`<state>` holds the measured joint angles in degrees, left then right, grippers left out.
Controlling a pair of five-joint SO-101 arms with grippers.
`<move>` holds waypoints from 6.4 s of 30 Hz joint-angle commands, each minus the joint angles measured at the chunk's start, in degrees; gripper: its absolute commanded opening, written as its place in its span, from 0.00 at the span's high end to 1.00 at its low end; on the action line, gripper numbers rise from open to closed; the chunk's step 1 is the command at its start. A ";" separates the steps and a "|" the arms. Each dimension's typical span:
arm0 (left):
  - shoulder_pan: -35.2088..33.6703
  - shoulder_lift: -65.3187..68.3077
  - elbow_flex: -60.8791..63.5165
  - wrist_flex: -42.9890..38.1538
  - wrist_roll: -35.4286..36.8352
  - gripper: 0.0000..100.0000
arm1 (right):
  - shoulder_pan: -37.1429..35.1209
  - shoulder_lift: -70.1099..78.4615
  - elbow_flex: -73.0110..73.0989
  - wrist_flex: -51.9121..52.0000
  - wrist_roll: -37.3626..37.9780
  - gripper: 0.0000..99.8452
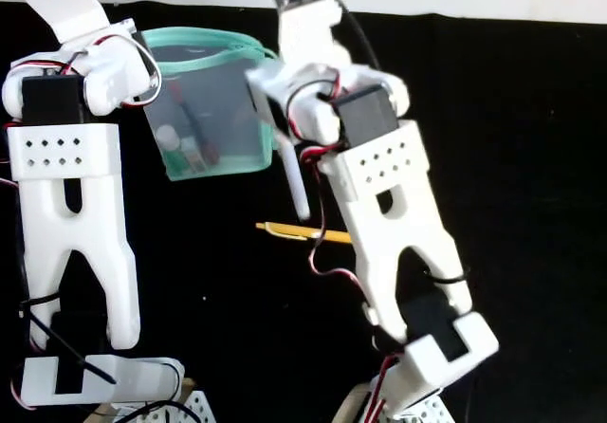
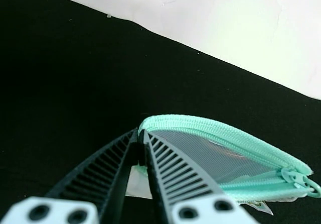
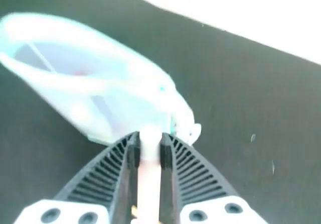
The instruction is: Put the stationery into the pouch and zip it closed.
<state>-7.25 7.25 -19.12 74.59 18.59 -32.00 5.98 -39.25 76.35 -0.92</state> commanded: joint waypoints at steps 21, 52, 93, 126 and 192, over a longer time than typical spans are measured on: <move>1.10 6.11 1.36 0.79 0.18 0.99 | -8.84 21.41 -61.85 -3.38 12.92 0.99; 3.03 8.57 0.92 0.97 0.18 0.99 | -10.68 32.92 -61.85 -30.02 15.47 0.99; -1.54 8.48 -1.71 1.05 0.18 0.99 | -7.60 34.33 -61.85 21.76 9.49 0.75; -0.92 8.92 -1.63 1.05 0.18 0.99 | 1.45 23.16 -61.32 24.75 15.38 0.75; -0.92 9.01 -1.63 1.05 0.18 0.99 | -9.80 14.29 38.29 -5.76 49.49 0.75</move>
<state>-8.66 10.42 -21.93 74.59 18.59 -41.05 19.87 -0.92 72.40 47.87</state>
